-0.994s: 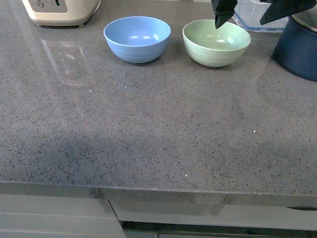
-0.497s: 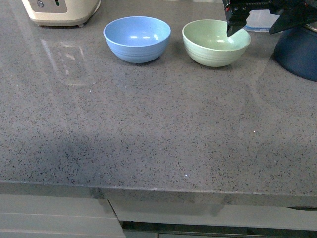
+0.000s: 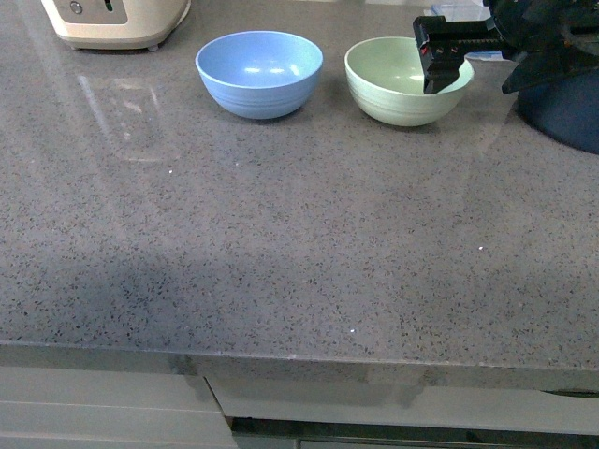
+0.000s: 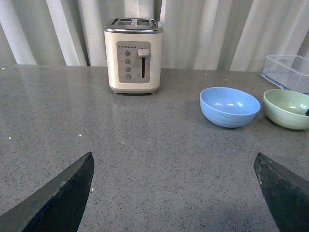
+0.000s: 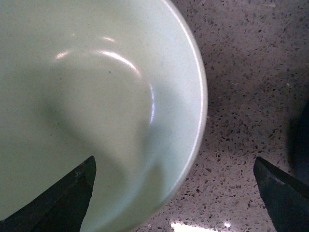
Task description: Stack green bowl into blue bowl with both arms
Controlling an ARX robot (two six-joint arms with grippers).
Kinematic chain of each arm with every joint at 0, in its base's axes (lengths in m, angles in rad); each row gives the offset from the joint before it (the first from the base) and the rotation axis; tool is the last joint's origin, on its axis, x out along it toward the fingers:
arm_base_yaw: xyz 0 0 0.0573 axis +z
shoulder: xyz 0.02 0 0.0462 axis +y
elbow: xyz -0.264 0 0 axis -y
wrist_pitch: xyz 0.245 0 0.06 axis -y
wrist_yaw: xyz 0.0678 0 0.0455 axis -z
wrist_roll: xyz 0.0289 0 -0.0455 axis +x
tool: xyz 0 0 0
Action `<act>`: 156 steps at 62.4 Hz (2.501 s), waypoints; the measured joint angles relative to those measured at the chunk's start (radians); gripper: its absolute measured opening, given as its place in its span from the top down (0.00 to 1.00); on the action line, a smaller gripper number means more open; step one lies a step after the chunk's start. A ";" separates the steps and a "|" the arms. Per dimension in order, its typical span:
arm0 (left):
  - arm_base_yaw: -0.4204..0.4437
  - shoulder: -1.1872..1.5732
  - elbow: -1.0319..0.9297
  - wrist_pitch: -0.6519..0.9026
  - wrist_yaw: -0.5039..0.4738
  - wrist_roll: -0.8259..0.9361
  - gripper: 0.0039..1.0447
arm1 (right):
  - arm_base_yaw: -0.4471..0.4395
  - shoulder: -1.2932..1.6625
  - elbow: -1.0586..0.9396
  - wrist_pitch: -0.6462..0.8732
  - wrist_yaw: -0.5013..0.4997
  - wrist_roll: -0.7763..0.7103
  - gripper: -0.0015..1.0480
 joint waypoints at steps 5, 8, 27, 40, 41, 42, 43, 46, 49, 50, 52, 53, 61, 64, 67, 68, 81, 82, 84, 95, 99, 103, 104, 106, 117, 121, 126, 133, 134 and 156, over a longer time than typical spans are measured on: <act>0.000 0.000 0.000 0.000 0.000 0.000 0.06 | 0.005 0.002 -0.006 0.001 0.000 0.003 0.10; 0.000 0.000 0.000 0.000 0.000 0.000 0.06 | 0.008 0.002 -0.009 0.001 -0.003 0.004 0.10; 0.000 0.000 0.000 0.000 0.000 0.000 0.06 | 0.035 0.001 -0.065 0.011 -0.047 0.027 0.12; 0.000 0.000 0.000 0.000 0.000 0.000 0.06 | 0.051 -0.033 -0.157 0.059 -0.065 0.040 0.45; 0.000 0.000 0.000 0.000 0.000 0.000 0.06 | 0.052 -0.040 -0.166 0.063 -0.064 0.040 0.48; 0.000 0.000 0.000 0.000 0.000 0.000 0.06 | 0.052 -0.047 -0.174 0.066 -0.058 0.042 0.52; 0.000 0.000 0.000 0.000 0.000 0.000 0.06 | 0.053 -0.051 -0.179 0.068 -0.058 0.042 0.53; 0.000 0.000 0.000 0.000 0.000 0.000 0.06 | 0.053 -0.068 -0.195 0.073 -0.060 0.046 0.60; 0.000 0.000 0.000 0.000 0.000 0.000 0.06 | 0.051 -0.084 -0.209 0.073 -0.057 0.051 0.67; 0.000 0.000 0.000 0.000 0.000 0.000 0.06 | 0.051 -0.092 -0.214 0.073 -0.053 0.053 0.70; 0.000 0.000 0.000 0.000 0.000 0.000 0.06 | 0.050 -0.098 -0.220 0.074 -0.051 0.054 0.74; 0.000 0.000 0.000 0.000 0.000 0.000 0.06 | 0.050 -0.102 -0.223 0.075 -0.051 0.055 0.75; 0.000 0.000 0.000 0.000 0.000 0.000 0.06 | 0.039 -0.133 -0.243 0.077 -0.050 0.063 0.92; 0.000 0.000 0.000 0.000 0.000 0.000 0.06 | 0.034 -0.148 -0.245 0.078 -0.060 0.068 0.97; 0.000 0.000 0.000 0.000 0.000 0.000 0.06 | 0.031 -0.164 -0.245 0.079 -0.051 0.062 0.99; 0.000 0.000 0.000 0.000 0.000 0.000 0.06 | 0.031 -0.167 -0.246 0.079 -0.047 0.061 0.99; 0.000 0.000 0.000 0.000 0.000 0.000 0.06 | 0.003 -0.188 -0.239 0.058 -0.044 0.060 0.99; 0.000 0.000 0.000 0.000 0.000 0.000 0.06 | 0.002 -0.188 -0.233 0.050 -0.048 0.060 0.99; 0.000 0.000 0.000 0.000 0.000 0.000 0.06 | 0.000 -0.188 -0.217 0.034 -0.057 0.059 0.99; 0.000 0.000 0.000 0.000 0.000 0.000 0.06 | 0.020 -0.172 -0.037 -0.041 -0.098 0.052 0.99; 0.000 0.000 0.000 0.000 0.000 0.000 0.06 | 0.033 -0.146 0.047 -0.074 -0.109 0.050 0.99; 0.000 0.000 0.000 0.000 0.000 0.000 0.06 | 0.049 -0.112 0.134 -0.108 -0.118 0.044 0.99; 0.000 0.000 0.000 0.000 0.000 0.000 0.06 | 0.051 -0.106 0.148 -0.113 -0.119 0.043 0.99; 0.000 0.000 0.000 0.000 0.000 0.000 0.06 | 0.060 -0.085 0.191 -0.129 -0.120 0.042 0.99; 0.000 0.000 0.000 0.000 0.000 0.000 0.06 | 0.113 0.015 0.369 -0.180 -0.120 0.032 0.99; 0.000 0.000 0.000 0.000 0.000 0.000 0.06 | 0.135 0.039 0.406 -0.188 -0.120 0.032 0.99; 0.000 0.000 0.000 0.000 0.000 0.000 0.06 | 0.161 0.057 0.424 -0.190 -0.120 0.032 0.99; 0.000 0.000 0.000 0.000 0.000 0.000 0.06 | 0.195 0.076 0.432 -0.190 -0.120 0.033 0.99; 0.000 0.000 0.000 0.000 0.000 0.000 0.06 | 0.198 0.077 0.432 -0.190 -0.119 0.033 0.99; 0.000 0.000 0.000 0.000 0.000 0.000 0.06 | 0.242 0.108 0.433 -0.183 -0.120 0.037 0.99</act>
